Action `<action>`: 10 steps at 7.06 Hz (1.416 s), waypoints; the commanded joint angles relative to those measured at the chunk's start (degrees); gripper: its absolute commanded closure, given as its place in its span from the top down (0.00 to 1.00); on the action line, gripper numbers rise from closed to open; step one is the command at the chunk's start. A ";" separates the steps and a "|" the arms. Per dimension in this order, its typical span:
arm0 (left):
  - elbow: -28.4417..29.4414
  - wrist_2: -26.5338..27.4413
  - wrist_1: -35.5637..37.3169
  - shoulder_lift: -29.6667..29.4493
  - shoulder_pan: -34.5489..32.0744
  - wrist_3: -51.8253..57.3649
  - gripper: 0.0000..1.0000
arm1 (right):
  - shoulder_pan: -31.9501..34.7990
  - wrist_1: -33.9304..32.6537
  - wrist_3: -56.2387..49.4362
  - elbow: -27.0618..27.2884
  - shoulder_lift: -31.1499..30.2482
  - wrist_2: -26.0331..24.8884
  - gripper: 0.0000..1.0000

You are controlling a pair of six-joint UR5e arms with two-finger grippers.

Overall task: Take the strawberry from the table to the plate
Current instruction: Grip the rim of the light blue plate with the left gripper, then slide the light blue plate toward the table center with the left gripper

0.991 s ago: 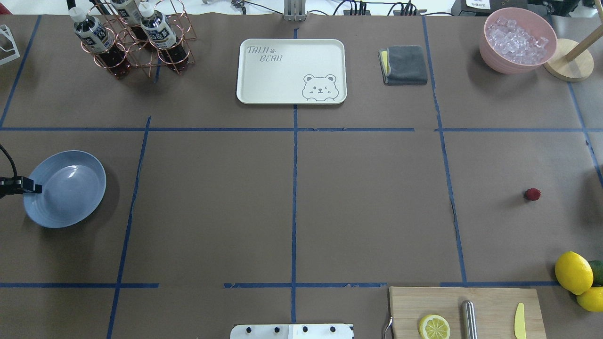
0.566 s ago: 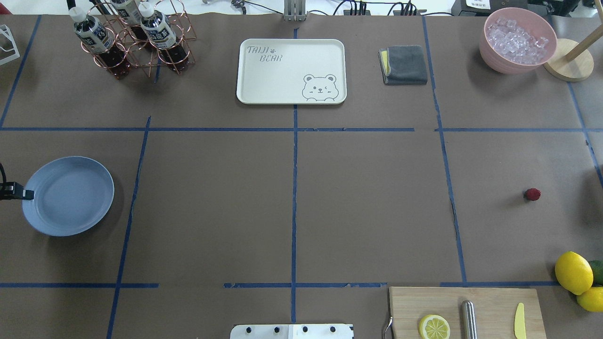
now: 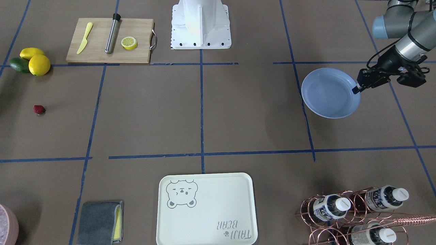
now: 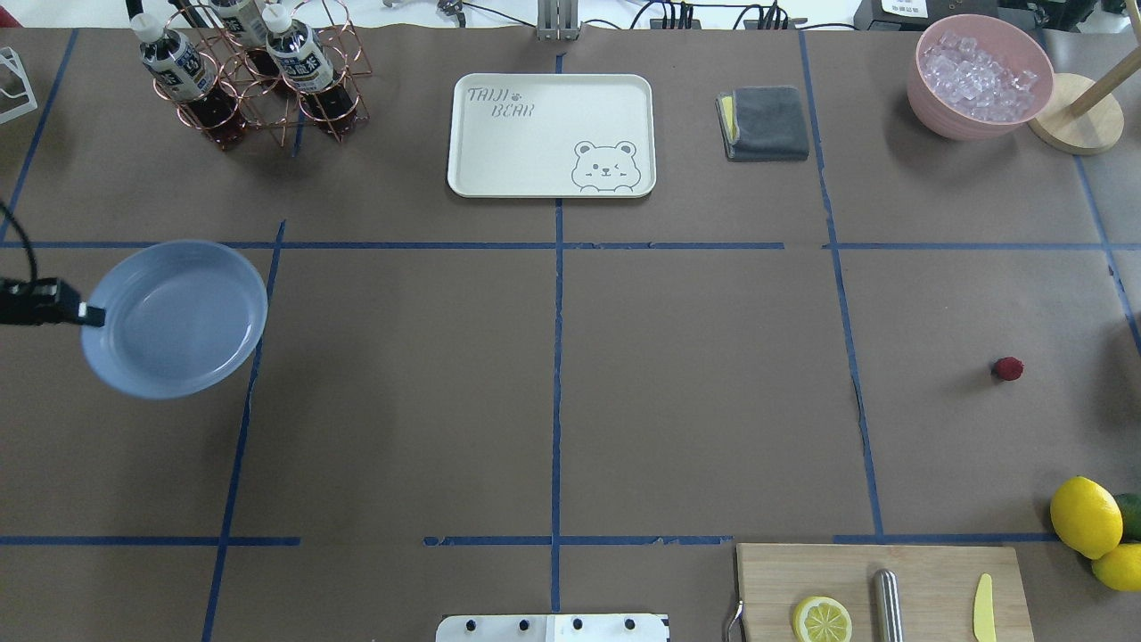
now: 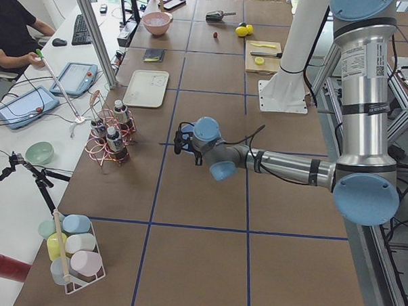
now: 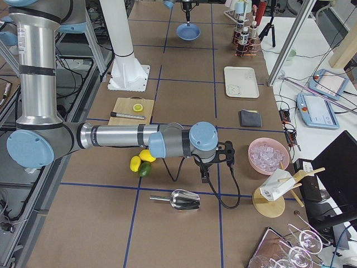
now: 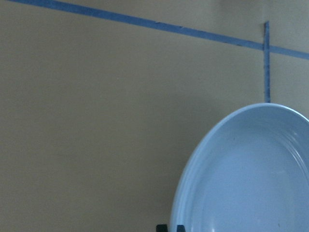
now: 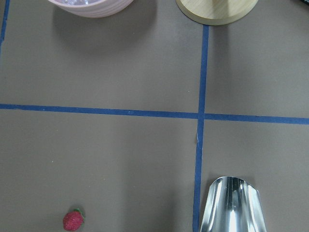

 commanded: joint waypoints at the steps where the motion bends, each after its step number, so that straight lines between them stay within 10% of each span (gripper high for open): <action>1: -2.81 5.65 10.55 -12.77 5.00 -13.83 0.00 | -0.07 0.06 0.00 -0.17 -0.04 -0.69 1.00; 5: 0.07 27.35 18.28 -29.05 29.79 -37.10 0.00 | -0.16 -0.03 0.26 -0.26 0.14 -0.35 1.00; 9: 3.69 30.02 18.21 -31.36 34.48 -39.15 0.00 | -0.16 0.06 2.37 0.01 0.14 -0.17 1.00; 10: 3.60 30.20 18.21 -31.10 34.49 -39.06 0.99 | -0.16 0.06 2.37 0.09 0.14 -0.17 1.00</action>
